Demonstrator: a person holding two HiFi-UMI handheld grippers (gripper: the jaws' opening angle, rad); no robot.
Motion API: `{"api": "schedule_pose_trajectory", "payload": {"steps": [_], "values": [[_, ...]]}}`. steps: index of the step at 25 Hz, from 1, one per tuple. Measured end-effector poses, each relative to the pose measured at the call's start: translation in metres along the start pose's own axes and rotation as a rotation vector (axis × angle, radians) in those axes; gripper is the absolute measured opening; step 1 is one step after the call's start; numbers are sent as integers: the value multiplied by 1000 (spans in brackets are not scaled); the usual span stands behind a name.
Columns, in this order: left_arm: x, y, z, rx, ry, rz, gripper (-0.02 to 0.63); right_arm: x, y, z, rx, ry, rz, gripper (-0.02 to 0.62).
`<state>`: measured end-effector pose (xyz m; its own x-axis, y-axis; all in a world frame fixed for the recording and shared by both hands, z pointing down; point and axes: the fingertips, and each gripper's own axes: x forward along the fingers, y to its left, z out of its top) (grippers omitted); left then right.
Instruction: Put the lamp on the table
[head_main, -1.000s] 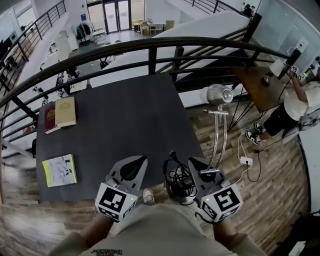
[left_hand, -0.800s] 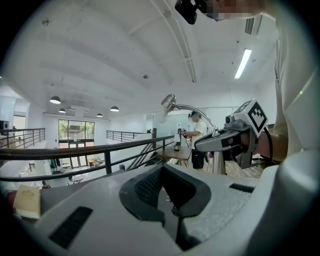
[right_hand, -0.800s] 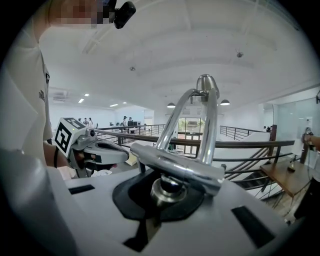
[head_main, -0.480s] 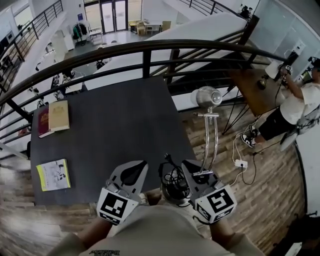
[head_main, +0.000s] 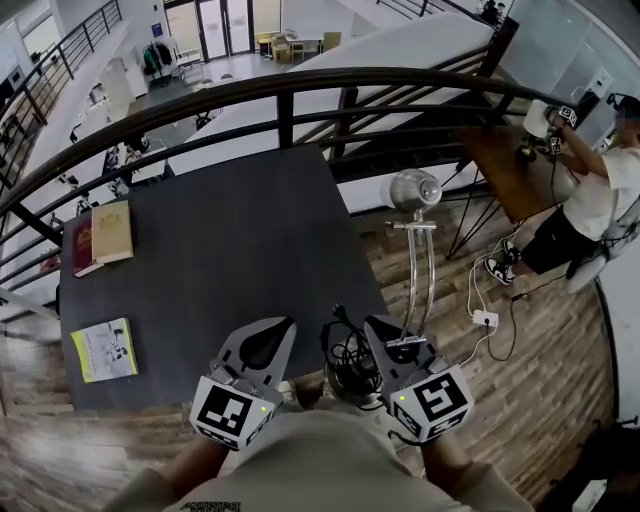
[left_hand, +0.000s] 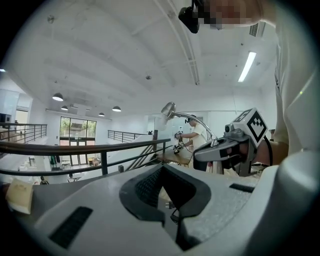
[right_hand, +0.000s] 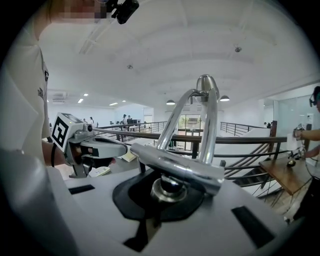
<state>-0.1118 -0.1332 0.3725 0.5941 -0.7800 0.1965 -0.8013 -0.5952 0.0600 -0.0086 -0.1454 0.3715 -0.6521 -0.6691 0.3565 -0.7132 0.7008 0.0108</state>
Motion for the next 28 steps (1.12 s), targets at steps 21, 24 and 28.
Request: {"api": "schedule_pose_trajectory", "payload": {"steps": [21,24,28], "values": [[140,45,5,7,-151,54,5,94,-106,-14,-78,-76,-130,-2],[163,50,-17,-21,-137,42,5,114,-119,-30,-73,-91,-132,-3],[186,59,-52,-41,-87,43,5,139,-127,-49,-83,-116,-126,-2]]}}
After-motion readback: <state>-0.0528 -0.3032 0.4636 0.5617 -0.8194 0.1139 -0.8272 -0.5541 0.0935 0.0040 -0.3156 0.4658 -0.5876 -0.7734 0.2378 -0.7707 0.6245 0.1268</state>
